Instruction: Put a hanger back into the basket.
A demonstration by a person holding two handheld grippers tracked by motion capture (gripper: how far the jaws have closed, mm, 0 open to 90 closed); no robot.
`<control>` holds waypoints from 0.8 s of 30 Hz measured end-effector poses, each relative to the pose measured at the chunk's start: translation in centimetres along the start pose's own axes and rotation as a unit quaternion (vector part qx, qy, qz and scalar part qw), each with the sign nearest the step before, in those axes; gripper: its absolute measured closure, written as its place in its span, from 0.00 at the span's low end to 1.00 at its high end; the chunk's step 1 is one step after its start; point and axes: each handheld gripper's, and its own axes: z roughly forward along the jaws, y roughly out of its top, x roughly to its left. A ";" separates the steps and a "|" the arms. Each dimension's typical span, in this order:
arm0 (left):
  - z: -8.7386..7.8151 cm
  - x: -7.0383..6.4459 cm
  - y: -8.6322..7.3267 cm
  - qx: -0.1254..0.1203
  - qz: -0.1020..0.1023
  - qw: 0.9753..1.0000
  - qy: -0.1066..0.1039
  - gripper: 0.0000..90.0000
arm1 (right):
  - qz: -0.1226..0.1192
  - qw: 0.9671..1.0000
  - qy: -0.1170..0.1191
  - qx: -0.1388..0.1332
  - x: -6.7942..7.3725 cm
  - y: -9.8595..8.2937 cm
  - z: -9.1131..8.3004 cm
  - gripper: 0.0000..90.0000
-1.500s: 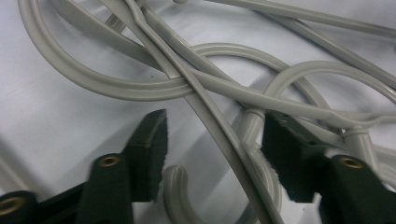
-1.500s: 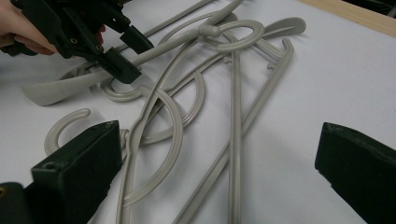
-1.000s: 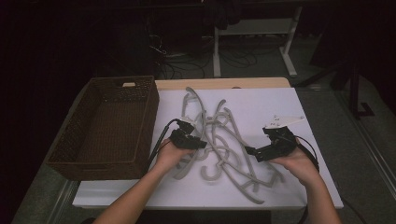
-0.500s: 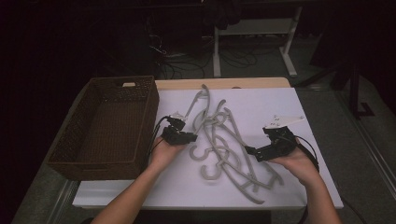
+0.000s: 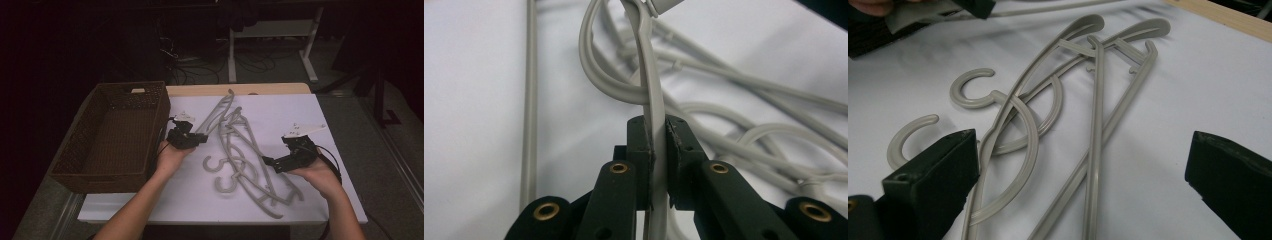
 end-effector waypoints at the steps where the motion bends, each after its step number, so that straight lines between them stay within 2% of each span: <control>1: -0.3 -0.1 0.3 -0.003 0.003 1.000 -0.001 0.92 | 0.001 1.000 0.000 0.000 0.0 0.0 0.0 0.01; 7: -2.6 -1.2 2.9 -0.009 0.031 0.999 -0.013 0.92 | 0.006 1.000 0.000 -0.005 -0.2 0.0 -0.2 0.01; 9: -2.9 -1.2 3.3 -0.010 0.033 0.999 -0.017 0.92 | 0.007 1.000 -0.001 -0.006 -0.3 0.0 -0.3 0.01; 13: -4.7 -1.4 4.6 -0.007 0.056 0.998 -0.027 0.92 | 0.010 1.000 0.000 -0.009 -0.4 0.0 -0.5 0.01; 17: -6.9 -1.4 5.6 -0.008 0.074 0.996 -0.038 0.92 | 0.009 1.000 -0.002 -0.011 -0.4 -0.1 -0.5 0.01; 19: -8.0 -1.2 6.0 -0.007 0.090 0.995 -0.039 0.92 | 0.011 1.000 -0.001 -0.010 -0.4 -0.1 -0.5 0.01; 24: -11.0 0.1 6.1 -0.006 0.112 0.992 -0.049 0.92 | 0.010 1.000 -0.002 -0.011 -0.4 -0.1 -0.5 0.01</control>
